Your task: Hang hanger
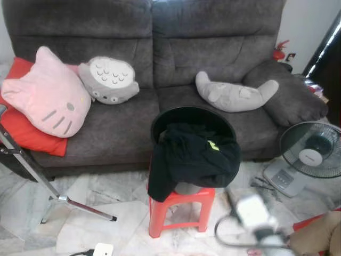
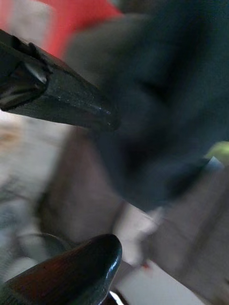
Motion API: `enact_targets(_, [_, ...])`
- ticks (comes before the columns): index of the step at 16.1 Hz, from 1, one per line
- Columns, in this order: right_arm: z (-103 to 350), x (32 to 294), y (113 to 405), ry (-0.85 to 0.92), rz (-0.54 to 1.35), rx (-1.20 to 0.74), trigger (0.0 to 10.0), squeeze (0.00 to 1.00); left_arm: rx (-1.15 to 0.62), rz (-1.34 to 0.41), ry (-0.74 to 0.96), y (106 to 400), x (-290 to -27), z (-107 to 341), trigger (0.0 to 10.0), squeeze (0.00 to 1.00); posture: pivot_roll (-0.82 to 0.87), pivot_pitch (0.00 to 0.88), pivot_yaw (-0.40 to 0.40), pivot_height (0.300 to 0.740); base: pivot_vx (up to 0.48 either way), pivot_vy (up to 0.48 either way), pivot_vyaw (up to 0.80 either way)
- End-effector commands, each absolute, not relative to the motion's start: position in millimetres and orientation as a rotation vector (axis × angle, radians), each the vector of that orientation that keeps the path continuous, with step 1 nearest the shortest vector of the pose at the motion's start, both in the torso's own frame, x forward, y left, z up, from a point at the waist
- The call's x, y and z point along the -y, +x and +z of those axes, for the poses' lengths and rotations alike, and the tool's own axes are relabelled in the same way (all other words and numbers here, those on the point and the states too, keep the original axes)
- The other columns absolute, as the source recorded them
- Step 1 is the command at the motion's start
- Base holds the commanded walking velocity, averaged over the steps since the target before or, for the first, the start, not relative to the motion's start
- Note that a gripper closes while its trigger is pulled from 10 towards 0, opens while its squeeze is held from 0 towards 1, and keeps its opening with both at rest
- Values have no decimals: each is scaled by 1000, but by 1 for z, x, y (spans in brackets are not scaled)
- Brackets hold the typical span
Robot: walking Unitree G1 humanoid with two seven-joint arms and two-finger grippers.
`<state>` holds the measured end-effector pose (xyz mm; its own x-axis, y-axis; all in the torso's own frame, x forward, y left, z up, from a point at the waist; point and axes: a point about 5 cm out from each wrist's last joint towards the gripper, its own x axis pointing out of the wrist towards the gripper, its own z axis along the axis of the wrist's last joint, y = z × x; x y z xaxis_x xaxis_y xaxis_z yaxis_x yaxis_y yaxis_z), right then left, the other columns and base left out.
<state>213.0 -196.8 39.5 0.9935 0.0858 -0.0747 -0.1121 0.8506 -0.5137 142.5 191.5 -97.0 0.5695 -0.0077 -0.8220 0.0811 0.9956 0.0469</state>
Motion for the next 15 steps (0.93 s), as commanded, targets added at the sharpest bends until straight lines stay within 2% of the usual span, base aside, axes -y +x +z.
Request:
enact_targets(1, [43,199,210,-538,111,-42,10000,0,-996,-77,100,136,-191,-100,10000,0,-58,0,-52,740,0,0,0])
enact_targets(4, [61,202,200,-593,113,-30,10000,0,-1007,-80,105,134,-192,-101,10000,0,-66,0,-48,740,0,0,0])
enact_targets(8, [92,190,228,-788,372,20,10000,0,-1022,-89,111,133,-190,-102,10000,0,-77,0,-42,740,0,0,0])
enact_targets(12, [106,190,257,-892,484,-12,10000,0,-1035,-77,113,130,-201,-101,10000,0,-77,0,-41,740,0,0,0])
enact_targets(15, [103,183,263,-980,615,-38,10000,0,-1047,-66,117,126,-209,-101,10000,0,-72,0,-43,740,0,0,0])
